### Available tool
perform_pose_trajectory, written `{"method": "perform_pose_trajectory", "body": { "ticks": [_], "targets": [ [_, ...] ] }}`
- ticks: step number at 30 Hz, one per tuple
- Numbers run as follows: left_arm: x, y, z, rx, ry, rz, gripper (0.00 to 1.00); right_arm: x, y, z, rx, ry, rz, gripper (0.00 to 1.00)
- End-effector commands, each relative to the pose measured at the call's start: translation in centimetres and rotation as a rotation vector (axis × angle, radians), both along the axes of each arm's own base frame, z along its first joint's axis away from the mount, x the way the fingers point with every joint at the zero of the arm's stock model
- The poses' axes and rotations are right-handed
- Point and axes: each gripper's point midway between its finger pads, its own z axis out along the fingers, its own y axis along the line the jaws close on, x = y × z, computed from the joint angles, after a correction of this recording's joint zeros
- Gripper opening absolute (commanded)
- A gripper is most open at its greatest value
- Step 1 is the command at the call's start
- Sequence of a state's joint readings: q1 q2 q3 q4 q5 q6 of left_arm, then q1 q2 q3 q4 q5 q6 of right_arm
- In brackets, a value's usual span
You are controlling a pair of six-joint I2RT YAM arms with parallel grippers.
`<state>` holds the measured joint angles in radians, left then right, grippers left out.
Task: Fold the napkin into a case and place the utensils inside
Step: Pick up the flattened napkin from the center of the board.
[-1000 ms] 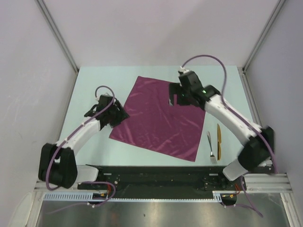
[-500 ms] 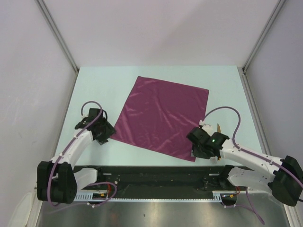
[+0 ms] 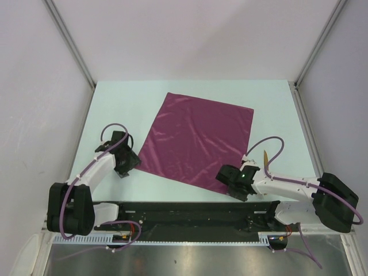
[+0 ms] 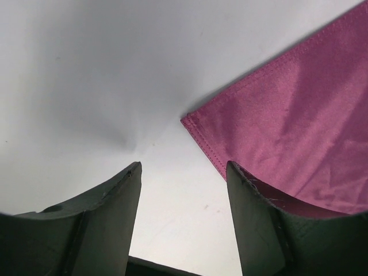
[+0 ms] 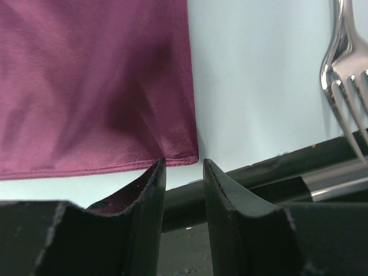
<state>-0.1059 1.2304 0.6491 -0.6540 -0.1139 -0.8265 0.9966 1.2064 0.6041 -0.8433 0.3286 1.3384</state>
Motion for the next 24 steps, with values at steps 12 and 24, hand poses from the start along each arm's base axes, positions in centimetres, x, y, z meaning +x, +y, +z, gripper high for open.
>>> {"method": "perform_pose_trajectory", "body": {
  "ticks": [12, 24],
  "targets": [
    [1.0, 0.0, 1.5, 0.053, -0.076, -0.057, 0.66, 2.0, -0.2, 1.7, -0.02, -0.123, -0.127, 0.4],
    [0.8, -0.6, 1.0, 0.053, -0.049, -0.071, 0.67, 1.4, -0.6, -0.5, -0.026, -0.07, -0.118, 0.44]
  ]
}}
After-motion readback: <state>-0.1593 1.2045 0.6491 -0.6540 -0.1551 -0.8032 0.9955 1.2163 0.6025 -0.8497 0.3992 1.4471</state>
